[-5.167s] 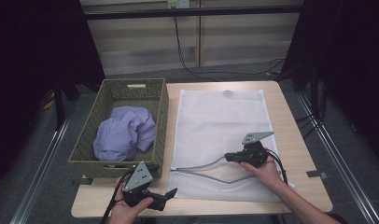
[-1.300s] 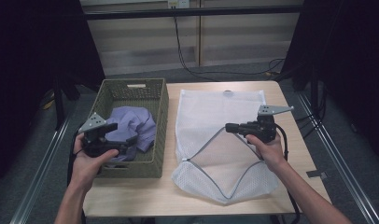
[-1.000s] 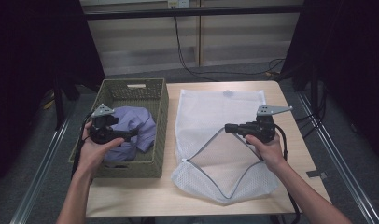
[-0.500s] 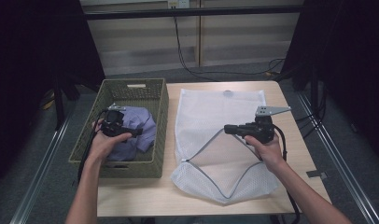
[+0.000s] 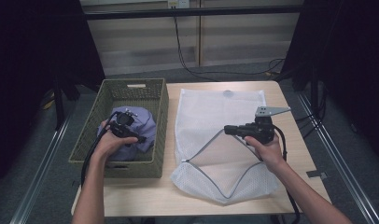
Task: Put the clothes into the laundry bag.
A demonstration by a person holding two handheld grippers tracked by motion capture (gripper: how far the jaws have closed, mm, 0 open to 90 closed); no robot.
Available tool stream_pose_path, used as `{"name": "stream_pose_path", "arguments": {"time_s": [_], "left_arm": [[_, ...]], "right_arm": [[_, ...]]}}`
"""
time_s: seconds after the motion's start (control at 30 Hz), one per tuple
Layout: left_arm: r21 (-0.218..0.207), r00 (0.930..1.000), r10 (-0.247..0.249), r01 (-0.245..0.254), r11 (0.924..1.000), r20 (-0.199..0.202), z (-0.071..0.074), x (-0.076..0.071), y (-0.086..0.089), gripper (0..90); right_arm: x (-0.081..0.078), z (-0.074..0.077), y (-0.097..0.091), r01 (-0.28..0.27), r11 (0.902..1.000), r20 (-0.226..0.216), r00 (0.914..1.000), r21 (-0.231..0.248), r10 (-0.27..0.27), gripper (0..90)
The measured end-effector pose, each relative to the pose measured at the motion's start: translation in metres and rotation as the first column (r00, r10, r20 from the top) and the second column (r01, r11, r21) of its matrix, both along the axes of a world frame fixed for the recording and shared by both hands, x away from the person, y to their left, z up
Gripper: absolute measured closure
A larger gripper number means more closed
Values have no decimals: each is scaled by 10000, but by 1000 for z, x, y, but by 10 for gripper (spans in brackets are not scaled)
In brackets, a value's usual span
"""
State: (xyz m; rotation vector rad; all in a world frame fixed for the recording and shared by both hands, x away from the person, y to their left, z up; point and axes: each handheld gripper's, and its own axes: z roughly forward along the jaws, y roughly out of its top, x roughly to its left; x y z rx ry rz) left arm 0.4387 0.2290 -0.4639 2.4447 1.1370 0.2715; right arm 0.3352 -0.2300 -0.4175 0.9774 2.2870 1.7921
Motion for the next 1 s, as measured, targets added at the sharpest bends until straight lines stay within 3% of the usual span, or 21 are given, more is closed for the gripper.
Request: {"name": "stream_pose_path", "arguments": {"time_s": [0.1, 0.4, 0.5, 0.77, 0.83, 0.9, 1.0], "left_arm": [[215, 10000, -45, 47, 9998, -62, -4, 2, -2, 32], [66, 9983, 388, -385, 9992, -444, -15, 5, 0, 15], [-186, 9949, 795, -808, 9966, -620, -20, 6, 1, 14], [-471, 9954, 760, -787, 9958, -578, -23, 6, 5, 0], [-373, 9954, 722, -747, 9965, -633, -22, 7, 5, 2], [-275, 9935, 812, -836, 9961, -801, -19, 9, 4, 37], [-9, 9936, 558, -562, 9984, -986, -14, 9, 3, 122]], "right_arm": [[1, 0, 1, -69, 10000, 16, 10000, -18, 69, 898], [0, -3, 2, -104, 9999, -84, 9999, -25, 104, 898], [1, -3, 2, -123, 9999, -114, 9999, -11, 123, 898], [1, -5, 4, -190, 9997, -189, 9996, -134, 188, 897], [1, -5, 5, -217, 9996, -180, 9996, -174, 214, 898], [0, -6, 4, -214, 9996, -178, 9996, -189, 211, 897], [1, -6, 4, -226, 9995, -183, 9996, -221, 222, 898]]}}
